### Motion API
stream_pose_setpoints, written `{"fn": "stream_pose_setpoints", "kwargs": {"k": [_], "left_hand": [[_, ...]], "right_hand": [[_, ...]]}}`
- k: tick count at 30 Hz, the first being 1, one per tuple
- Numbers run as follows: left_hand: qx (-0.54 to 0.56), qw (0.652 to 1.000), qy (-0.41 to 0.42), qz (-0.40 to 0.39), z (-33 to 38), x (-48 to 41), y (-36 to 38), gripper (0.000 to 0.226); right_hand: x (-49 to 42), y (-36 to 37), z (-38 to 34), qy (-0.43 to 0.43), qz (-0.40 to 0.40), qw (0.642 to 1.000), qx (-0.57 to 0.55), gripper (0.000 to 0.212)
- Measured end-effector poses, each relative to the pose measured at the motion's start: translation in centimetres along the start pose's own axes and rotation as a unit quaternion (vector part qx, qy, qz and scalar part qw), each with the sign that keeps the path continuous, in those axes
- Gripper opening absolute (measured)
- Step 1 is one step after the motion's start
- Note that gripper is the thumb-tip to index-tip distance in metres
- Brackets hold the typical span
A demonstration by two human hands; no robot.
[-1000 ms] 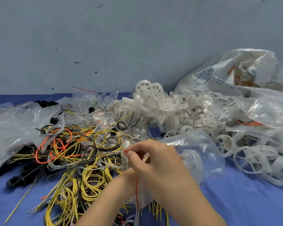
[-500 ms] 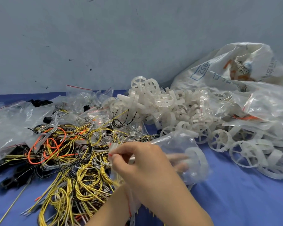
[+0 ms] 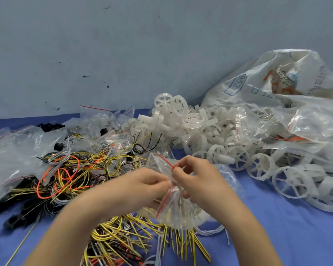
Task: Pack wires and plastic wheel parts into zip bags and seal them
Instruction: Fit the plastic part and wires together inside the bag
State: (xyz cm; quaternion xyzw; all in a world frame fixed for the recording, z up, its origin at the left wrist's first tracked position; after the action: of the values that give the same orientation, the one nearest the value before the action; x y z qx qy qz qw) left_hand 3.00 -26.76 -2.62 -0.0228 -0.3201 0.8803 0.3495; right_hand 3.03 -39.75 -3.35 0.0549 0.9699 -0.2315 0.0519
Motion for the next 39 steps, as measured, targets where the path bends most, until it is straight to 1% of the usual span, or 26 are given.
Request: {"fn": "stream_pose_setpoints", "kwargs": {"k": [1, 2, 4, 5, 7, 9, 12, 15, 17, 18, 20, 22, 25, 26, 27, 28, 29, 30, 31, 32, 33, 34, 35, 36, 39], "left_hand": [[0.024, 0.999, 0.004, 0.037, 0.3, 0.6, -1.4, 0.028], [0.027, 0.994, 0.023, 0.101, 0.8, 1.0, -3.1, 0.026], [0.02, 0.972, 0.051, 0.23, 1.5, 1.3, -6.0, 0.023], [0.01, 0.959, 0.065, 0.275, 2.0, 0.9, -6.8, 0.022], [-0.046, 0.938, 0.075, 0.334, 2.7, -0.9, -8.0, 0.019], [-0.105, 0.924, 0.058, 0.364, 2.6, -3.9, -9.3, 0.021], [-0.212, 0.899, -0.015, 0.383, 1.0, -8.7, -12.3, 0.034], [-0.347, 0.875, -0.061, 0.331, -1.1, -12.8, -14.7, 0.048], [-0.391, 0.867, -0.077, 0.298, -2.2, -14.6, -15.4, 0.055], [-0.41, 0.863, -0.088, 0.281, -2.6, -15.3, -15.6, 0.053], [-0.462, 0.841, -0.109, 0.259, -3.2, -16.1, -15.5, 0.041], [-0.496, 0.814, -0.13, 0.272, -3.6, -16.1, -15.5, 0.027], [-0.509, 0.792, -0.144, 0.305, -3.4, -14.8, -15.7, 0.025], [-0.499, 0.79, -0.137, 0.33, -2.7, -13.9, -15.9, 0.026], [-0.465, 0.796, -0.117, 0.371, -1.9, -12.7, -16.2, 0.026], [-0.402, 0.81, -0.085, 0.417, -0.8, -11.0, -16.4, 0.028], [-0.313, 0.833, -0.043, 0.454, 0.0, -9.1, -16.4, 0.031], [-0.205, 0.858, 0.004, 0.47, 0.6, -7.1, -16.2, 0.032], [-0.093, 0.881, 0.05, 0.461, 0.9, -4.9, -15.6, 0.032], [0.007, 0.9, 0.084, 0.427, 1.1, -2.7, -14.3, 0.032], [0.082, 0.915, 0.1, 0.381, 0.9, -0.7, -12.6, 0.032], [0.126, 0.927, 0.104, 0.338, 0.6, 1.1, -10.7, 0.032], [0.143, 0.934, 0.099, 0.311, -0.1, 2.5, -9.1, 0.032], [0.15, 0.938, 0.087, 0.3, -1.0, 3.6, -7.8, 0.033], [0.131, 0.943, 0.023, 0.305, -3.8, 4.8, -6.0, 0.031]], "right_hand": [[-0.4, 0.2, 0.1, 0.003, -0.007, 1.0, -0.004, 0.011], [-0.7, 0.5, 0.2, 0.005, -0.017, 1.0, -0.01, 0.011], [-1.3, 1.4, 0.4, 0.013, -0.045, 0.999, -0.023, 0.011], [-1.5, 2.0, 0.5, 0.016, -0.06, 0.998, -0.023, 0.011], [-1.8, 3.1, 0.6, 0.013, -0.085, 0.996, -0.008, 0.011], [-2.0, 4.0, 0.7, 0.006, -0.101, 0.995, 0.002, 0.01], [-2.3, 4.5, 0.9, -0.001, -0.11, 0.994, 0.005, 0.012], [-2.6, 4.5, 1.2, -0.002, -0.108, 0.994, -0.01, 0.012], [-2.7, 4.2, 1.4, 0.0, -0.104, 0.994, -0.023, 0.012], [-2.8, 4.1, 1.5, 0.001, -0.104, 0.994, -0.028, 0.014], [-2.9, 3.9, 1.5, 0.004, -0.105, 0.994, -0.038, 0.016], [-2.9, 3.6, 1.5, 0.004, -0.102, 0.994, -0.042, 0.015], [-2.9, 3.2, 1.4, 0.0, -0.088, 0.995, -0.052, 0.012], [-2.9, 3.1, 1.3, -0.002, -0.084, 0.995, -0.053, 0.012], [-2.8, 3.1, 1.2, -0.004, -0.081, 0.995, -0.053, 0.011], [-2.8, 3.1, 1.2, -0.005, -0.078, 0.995, -0.055, 0.011], [-2.7, 3.2, 1.1, -0.005, -0.075, 0.996, -0.056, 0.011], [-2.7, 3.2, 1.0, -0.006, -0.071, 0.996, -0.055, 0.01], [-2.5, 3.1, 0.9, -0.008, -0.066, 0.997, -0.05, 0.011], [-2.5, 3.1, 0.7, -0.013, -0.057, 0.997, -0.044, 0.011], [-2.4, 3.0, 0.4, -0.019, -0.046, 0.998, -0.038, 0.011], [-2.3, 3.0, 0.2, -0.025, -0.033, 0.999, -0.034, 0.012], [-2.2, 3.0, -0.1, -0.031, -0.02, 0.999, -0.031, 0.013], [-2.0, 3.0, -0.5, -0.039, -0.006, 0.999, -0.031, 0.014], [-1.3, 2.8, -1.5, -0.066, 0.036, 0.997, -0.025, 0.018]]}}
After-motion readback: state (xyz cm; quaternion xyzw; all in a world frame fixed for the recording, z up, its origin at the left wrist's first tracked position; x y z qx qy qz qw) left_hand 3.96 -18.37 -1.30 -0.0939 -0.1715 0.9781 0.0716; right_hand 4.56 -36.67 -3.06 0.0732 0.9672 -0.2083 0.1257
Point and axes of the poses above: each hand's wrist, its own x-axis away from the middle knuckle, its own y-axis out of the palm, z = x × y, the point moved 7 cm from there along -x, towards the middle knuckle, and after that the axes turned 3 degrees about -x, right-handed, at the moved point
